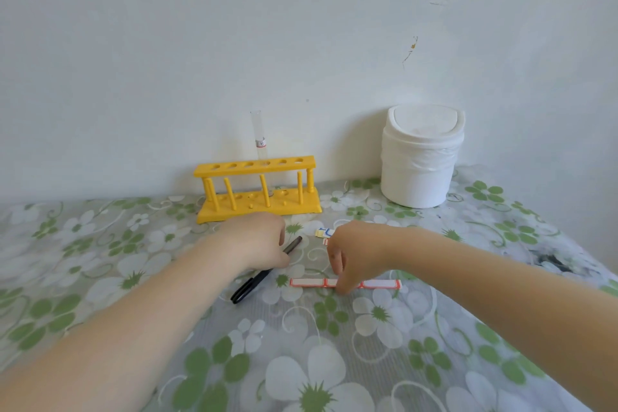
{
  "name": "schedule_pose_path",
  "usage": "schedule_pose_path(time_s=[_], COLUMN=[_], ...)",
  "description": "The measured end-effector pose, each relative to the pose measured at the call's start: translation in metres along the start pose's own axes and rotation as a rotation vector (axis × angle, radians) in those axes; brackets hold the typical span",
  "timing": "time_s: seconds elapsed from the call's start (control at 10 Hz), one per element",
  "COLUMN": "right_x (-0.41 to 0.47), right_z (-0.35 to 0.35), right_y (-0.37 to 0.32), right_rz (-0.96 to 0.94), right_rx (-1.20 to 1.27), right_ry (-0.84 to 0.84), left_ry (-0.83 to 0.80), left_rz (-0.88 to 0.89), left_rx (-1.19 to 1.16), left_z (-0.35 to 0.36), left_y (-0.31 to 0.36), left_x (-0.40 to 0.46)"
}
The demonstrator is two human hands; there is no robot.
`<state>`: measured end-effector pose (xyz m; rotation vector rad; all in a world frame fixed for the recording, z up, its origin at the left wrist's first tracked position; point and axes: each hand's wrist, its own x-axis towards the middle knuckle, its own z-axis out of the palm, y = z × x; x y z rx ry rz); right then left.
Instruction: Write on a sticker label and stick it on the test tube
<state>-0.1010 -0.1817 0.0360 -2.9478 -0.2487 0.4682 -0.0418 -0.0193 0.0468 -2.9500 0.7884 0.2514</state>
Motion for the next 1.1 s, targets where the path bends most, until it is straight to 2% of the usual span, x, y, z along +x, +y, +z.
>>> schedule_pose_path(time_s=[0.3, 0.5, 0.8, 1.0, 1.1], right_x=[0.010, 0.019, 0.034, 0.034, 0.034], right_z=[0.006, -0.007, -0.009, -0.016, -0.025], right_y=[0.003, 0.026, 0.048, 0.048, 0.043], right_rz=[0.031, 0.118, 0.235, 0.227, 0.224], right_rx=[-0.128, -0.218, -0.181, -0.113, -0.064], right_ry=[0.081, 0.220, 0.209, 0.200, 0.252], left_ry=[0.030, 0.072, 0.152, 0.155, 0.180], left_rz=[0.020, 0.038, 0.037, 0.032, 0.047], left_rx=[-0.019, -0.025, 0.011, -0.012, -0.039], left_z=[0.008, 0.011, 0.011, 0.012, 0.009], left_y=[-0.005, -0.008, -0.014, -0.018, -0.019], left_x=[0.006, 0.013, 0.026, 0.033, 0.034])
